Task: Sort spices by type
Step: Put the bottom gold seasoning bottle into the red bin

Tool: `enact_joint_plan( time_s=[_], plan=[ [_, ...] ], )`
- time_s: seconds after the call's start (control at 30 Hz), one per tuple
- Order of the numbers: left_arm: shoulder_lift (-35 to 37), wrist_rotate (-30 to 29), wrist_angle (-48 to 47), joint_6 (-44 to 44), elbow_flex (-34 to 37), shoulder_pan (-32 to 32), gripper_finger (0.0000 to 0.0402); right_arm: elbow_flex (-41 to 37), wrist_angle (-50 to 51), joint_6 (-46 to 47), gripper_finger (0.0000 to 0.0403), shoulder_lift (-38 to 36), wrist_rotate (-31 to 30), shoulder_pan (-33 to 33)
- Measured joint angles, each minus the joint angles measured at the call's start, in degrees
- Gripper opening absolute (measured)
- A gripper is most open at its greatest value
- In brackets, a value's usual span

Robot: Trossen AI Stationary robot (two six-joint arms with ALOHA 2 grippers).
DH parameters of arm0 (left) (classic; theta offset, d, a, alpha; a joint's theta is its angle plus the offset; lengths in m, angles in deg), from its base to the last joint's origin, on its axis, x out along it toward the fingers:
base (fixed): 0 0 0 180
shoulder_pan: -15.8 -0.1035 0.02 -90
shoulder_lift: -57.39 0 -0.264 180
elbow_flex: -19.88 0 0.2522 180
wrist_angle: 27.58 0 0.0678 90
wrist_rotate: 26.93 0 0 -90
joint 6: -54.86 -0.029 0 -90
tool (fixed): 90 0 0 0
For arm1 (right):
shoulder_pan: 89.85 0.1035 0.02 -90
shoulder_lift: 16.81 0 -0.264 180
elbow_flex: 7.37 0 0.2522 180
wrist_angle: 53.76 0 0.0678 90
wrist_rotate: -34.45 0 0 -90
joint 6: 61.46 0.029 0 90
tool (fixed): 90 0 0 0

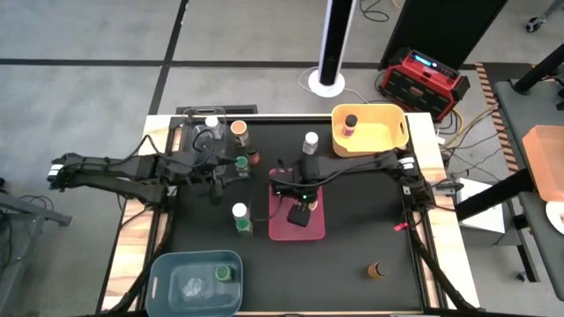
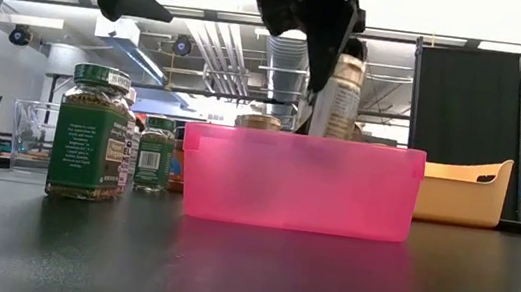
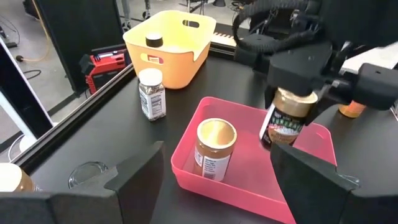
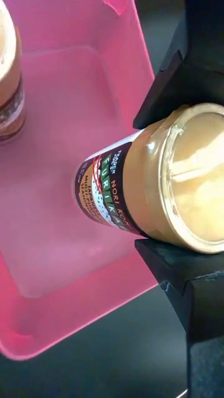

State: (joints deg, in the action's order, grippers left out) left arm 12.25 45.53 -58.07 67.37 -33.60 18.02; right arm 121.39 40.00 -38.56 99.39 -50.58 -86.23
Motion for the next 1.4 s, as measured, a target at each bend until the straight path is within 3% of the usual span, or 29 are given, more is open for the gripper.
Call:
enact_joint_plan(
  time_s=[0.47, 0.73, 1.03, 1.4],
  plan=[
    [0.0, 0.0, -0.3, 0.0, 0.0, 0.0, 0.0276, 0.0, -0.5, -2.4, 0.0264, 3.1, 0.0, 0.0],
    [-0.1, 0.0, -0.7, 0.0, 0.0, 0.0, 0.0276, 0.0, -2.6, -3.2, 0.0307, 3.2, -0.6, -0.2],
    [-0.1, 0.0, -1.3, 0.0, 0.0, 0.0, 0.0276, 0.0, -3.1, -3.1, 0.0275, 2.7, -0.7, -1.1],
    [-0.1, 0.0, -1.3, 0.0, 0.0, 0.0, 0.0276, 6.1, -1.6, -2.7, 0.0303, 2.3, -0.7, -1.0]
  ],
)
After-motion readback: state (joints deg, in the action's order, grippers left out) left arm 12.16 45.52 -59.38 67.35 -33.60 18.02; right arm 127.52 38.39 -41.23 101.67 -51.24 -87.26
